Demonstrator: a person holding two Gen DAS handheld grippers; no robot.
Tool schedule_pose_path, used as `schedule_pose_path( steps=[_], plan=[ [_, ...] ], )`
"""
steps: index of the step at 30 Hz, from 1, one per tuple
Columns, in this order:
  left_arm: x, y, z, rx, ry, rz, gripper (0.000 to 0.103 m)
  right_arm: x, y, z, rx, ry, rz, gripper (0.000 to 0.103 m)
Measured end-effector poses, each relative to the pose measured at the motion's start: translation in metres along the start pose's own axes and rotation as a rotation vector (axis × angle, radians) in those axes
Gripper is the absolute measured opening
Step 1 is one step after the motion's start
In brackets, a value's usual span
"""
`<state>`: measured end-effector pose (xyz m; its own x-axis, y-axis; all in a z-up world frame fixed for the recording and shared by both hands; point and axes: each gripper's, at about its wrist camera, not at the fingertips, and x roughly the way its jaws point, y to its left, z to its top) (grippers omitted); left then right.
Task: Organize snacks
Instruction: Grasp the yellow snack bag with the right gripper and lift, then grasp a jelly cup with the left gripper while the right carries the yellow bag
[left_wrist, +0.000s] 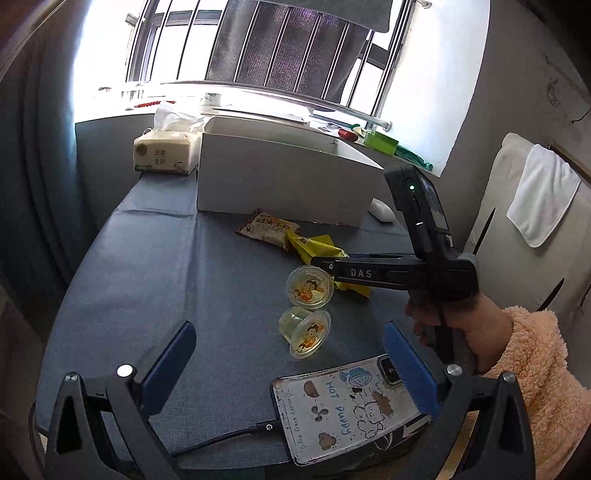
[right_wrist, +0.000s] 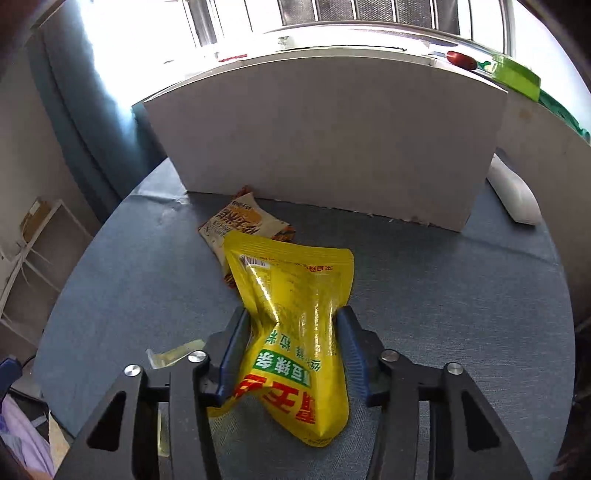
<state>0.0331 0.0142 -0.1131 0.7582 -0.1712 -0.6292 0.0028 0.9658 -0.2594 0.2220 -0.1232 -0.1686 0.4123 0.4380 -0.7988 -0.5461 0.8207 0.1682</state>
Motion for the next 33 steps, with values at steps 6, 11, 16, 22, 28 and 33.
schedule_pose_path(
  steps=[6, 11, 16, 22, 28, 33],
  plan=[
    [0.005, -0.004, -0.001, 0.021, 0.015, 0.007, 0.103, -0.018, -0.004, -0.006, 0.021, -0.044, 0.069, 0.028],
    [0.017, -0.009, 0.005, 0.055, 0.038, 0.012, 0.103, -0.051, -0.013, -0.007, 0.054, -0.113, 0.151, 0.025],
    [0.048, -0.02, 0.019, 0.124, 0.091, 0.01, 0.103, -0.093, -0.025, -0.016, 0.085, -0.202, 0.211, 0.025],
    [0.102, -0.035, 0.039, 0.184, 0.191, -0.005, 0.103, -0.134, -0.042, -0.035, 0.146, -0.297, 0.228, 0.025],
    [0.134, -0.027, 0.041, 0.179, 0.282, -0.032, 0.051, -0.156, -0.059, -0.055, 0.21, -0.33, 0.221, 0.025],
    [0.113, -0.026, 0.046, 0.192, 0.219, -0.031, 0.051, -0.16, -0.071, -0.066, 0.245, -0.332, 0.231, 0.025]
  ],
)
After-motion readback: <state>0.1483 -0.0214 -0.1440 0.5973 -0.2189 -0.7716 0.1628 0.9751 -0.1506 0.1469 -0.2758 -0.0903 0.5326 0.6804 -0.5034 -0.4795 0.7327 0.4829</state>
